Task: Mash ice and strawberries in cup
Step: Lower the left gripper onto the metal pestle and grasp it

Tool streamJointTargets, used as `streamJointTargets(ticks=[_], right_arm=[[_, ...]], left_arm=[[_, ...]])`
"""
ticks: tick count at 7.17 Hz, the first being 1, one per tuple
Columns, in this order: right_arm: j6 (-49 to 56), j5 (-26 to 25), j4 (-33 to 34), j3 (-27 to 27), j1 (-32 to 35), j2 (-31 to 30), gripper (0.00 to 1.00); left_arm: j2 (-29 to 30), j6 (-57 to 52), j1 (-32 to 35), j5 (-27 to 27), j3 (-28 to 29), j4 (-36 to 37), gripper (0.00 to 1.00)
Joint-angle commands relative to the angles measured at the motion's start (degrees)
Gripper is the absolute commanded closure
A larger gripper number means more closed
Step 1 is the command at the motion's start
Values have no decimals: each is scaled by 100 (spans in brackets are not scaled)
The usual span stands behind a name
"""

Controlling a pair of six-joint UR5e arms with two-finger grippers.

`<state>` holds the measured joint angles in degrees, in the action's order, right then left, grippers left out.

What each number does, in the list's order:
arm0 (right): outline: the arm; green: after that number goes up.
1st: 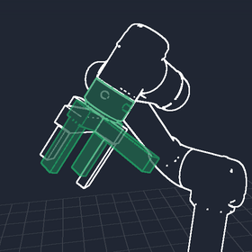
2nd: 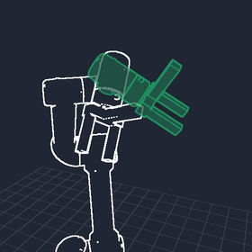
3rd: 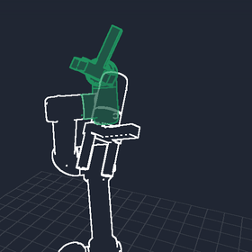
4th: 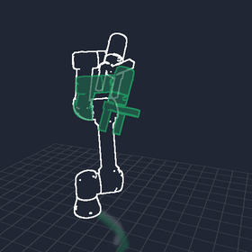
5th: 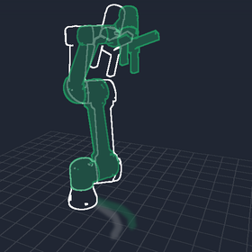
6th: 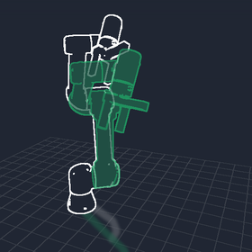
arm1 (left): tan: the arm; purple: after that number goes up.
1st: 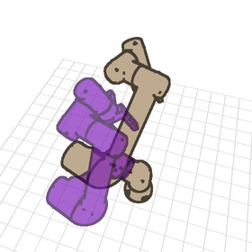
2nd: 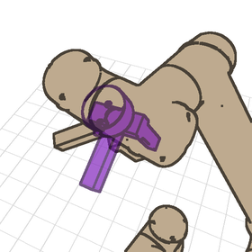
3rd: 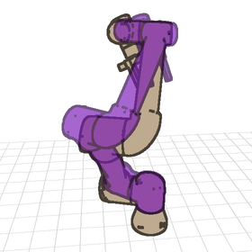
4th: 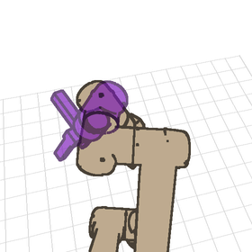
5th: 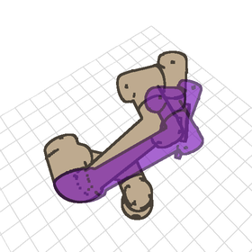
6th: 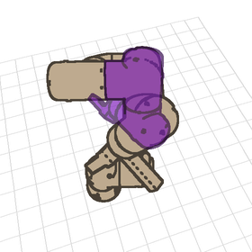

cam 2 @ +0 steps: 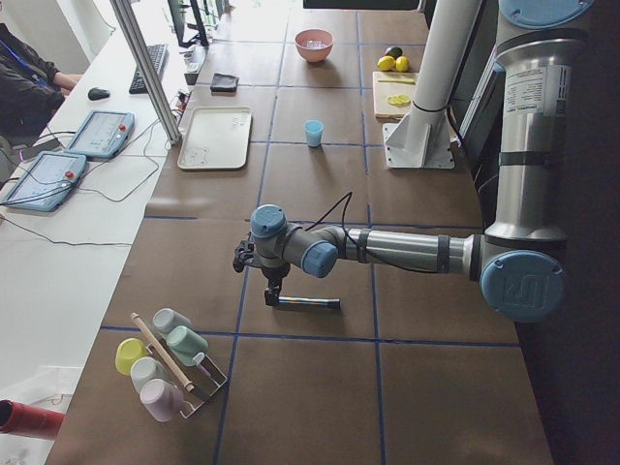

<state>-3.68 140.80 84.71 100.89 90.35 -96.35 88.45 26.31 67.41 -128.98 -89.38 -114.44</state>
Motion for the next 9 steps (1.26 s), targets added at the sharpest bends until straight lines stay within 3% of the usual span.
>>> streamJointTargets(ticks=[1, 3, 9], right_arm=[[-1, 0, -7, 1, 0, 3, 0], [-1, 0, -16, 1, 0, 2, 0], [-1, 9, -16, 19, 0, -6, 0]], left_arm=[[14, 874, -44, 39, 647, -1005, 0], [32, 1611, -533, 75, 879, -1624, 0], [-82, 1641, -730, 84, 826, -1643, 2]])
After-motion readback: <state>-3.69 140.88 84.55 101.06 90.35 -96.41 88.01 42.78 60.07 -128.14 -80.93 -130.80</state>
